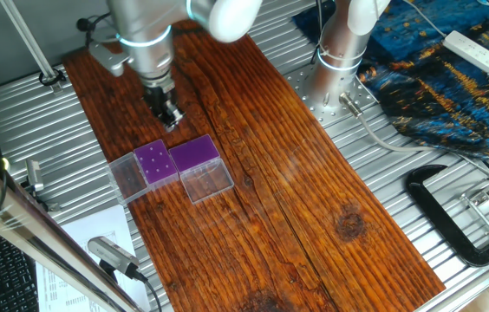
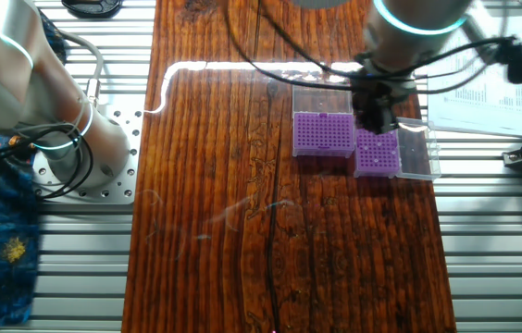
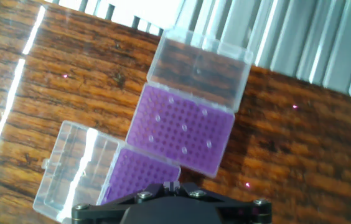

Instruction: Transfer all small pipette tips from one holder to another

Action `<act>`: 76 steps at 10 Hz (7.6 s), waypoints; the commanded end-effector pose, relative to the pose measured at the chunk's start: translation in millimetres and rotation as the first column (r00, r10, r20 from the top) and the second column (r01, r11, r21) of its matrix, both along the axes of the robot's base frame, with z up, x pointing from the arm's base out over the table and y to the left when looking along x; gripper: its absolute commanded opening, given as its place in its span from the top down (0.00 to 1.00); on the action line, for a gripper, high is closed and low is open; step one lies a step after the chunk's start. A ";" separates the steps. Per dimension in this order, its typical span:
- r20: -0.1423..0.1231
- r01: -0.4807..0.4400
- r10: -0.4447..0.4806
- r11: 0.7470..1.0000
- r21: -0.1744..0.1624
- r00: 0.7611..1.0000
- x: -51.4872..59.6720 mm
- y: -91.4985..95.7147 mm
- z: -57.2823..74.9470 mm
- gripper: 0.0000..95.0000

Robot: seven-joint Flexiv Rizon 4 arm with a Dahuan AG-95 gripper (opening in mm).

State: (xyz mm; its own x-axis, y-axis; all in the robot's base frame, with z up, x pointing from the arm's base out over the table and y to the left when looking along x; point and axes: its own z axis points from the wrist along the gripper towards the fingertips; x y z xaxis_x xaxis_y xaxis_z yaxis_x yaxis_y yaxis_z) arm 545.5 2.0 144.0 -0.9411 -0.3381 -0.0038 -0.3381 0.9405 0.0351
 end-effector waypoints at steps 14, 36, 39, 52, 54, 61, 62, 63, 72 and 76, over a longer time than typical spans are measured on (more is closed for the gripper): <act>0.022 -0.042 0.042 0.999 -0.001 0.999 11.5 12.3 -10.6 1.00; 0.016 -0.145 0.145 0.989 -0.020 0.989 33.4 35.1 -75.6 0.80; 0.015 -0.145 0.145 0.989 -0.020 0.989 33.0 36.5 -77.9 0.80; 0.016 -0.133 0.133 0.991 -0.021 0.991 23.3 37.9 -89.3 1.00; 0.015 -0.131 0.131 0.991 -0.020 0.991 22.7 37.8 -89.5 1.00; 0.015 -0.131 0.131 0.991 -0.020 0.991 22.7 37.8 -89.5 1.00; 0.015 -0.131 0.131 0.991 -0.020 0.991 22.7 37.8 -89.5 1.00; 0.015 -0.131 0.131 0.991 -0.020 0.991 22.7 37.8 -89.5 1.00; 0.015 -0.131 0.131 0.991 -0.020 0.991 22.7 37.8 -89.5 1.00; -0.020 -0.151 0.151 0.988 -0.014 0.988 19.3 38.6 -74.1 0.60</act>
